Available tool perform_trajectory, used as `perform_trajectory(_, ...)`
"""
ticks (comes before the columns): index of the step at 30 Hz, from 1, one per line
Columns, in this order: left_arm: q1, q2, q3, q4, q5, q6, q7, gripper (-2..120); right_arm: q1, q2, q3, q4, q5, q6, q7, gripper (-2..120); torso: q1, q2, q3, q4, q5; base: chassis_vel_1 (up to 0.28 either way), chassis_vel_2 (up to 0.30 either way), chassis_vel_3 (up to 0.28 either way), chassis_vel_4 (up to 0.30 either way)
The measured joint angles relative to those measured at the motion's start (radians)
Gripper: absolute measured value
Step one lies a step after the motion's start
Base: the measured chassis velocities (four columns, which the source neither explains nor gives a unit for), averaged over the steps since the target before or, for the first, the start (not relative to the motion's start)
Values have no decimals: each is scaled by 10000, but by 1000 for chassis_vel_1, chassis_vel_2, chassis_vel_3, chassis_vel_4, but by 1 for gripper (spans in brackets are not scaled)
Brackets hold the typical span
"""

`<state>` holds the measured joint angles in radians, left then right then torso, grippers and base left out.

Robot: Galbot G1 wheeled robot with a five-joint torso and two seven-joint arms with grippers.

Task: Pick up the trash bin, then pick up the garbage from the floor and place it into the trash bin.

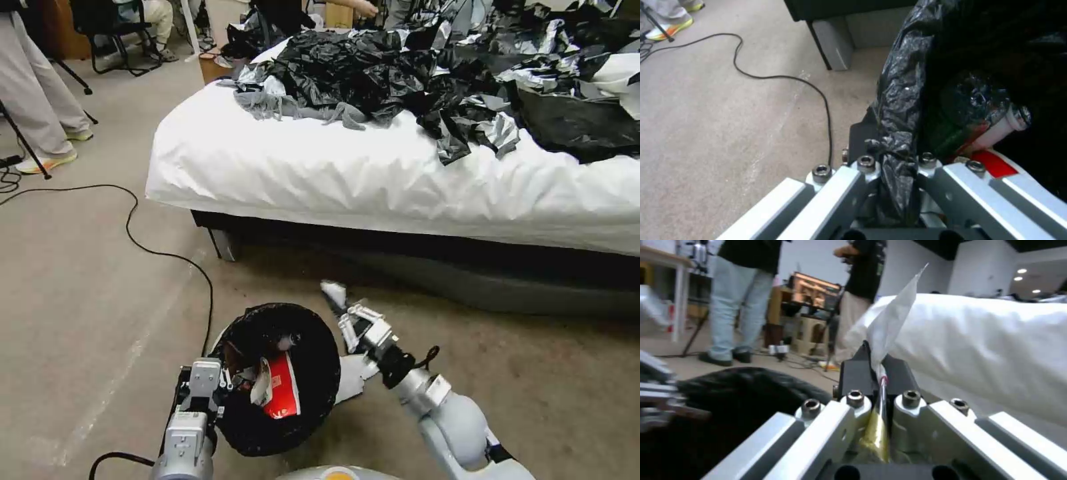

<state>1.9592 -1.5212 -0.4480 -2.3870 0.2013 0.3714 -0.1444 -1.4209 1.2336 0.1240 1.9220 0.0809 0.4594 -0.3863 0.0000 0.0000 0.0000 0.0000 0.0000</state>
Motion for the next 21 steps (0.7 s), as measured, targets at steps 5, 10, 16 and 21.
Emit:
perform_trajectory(5,11,3,49,14,30,1,0,0,190,22,-589,-343,-248,-249,19,0,1,0,0,0,1,0,0,0,0)
perform_trajectory(10,20,2,94,12,57,4,0,0,547,219,-1159,-1237,-271,-793,349,9,1,0,1,1,-1,0,0,0,0)
perform_trajectory(16,11,-9,166,12,97,5,1,0,628,301,-1373,-1686,-279,-935,471,29,0,0,0,0,-1,0,0,0,0)
perform_trajectory(21,30,-33,259,13,179,3,4,0,682,346,-1378,-1878,-297,-977,523,47,0,0,0,0,-1,0,0,0,0)
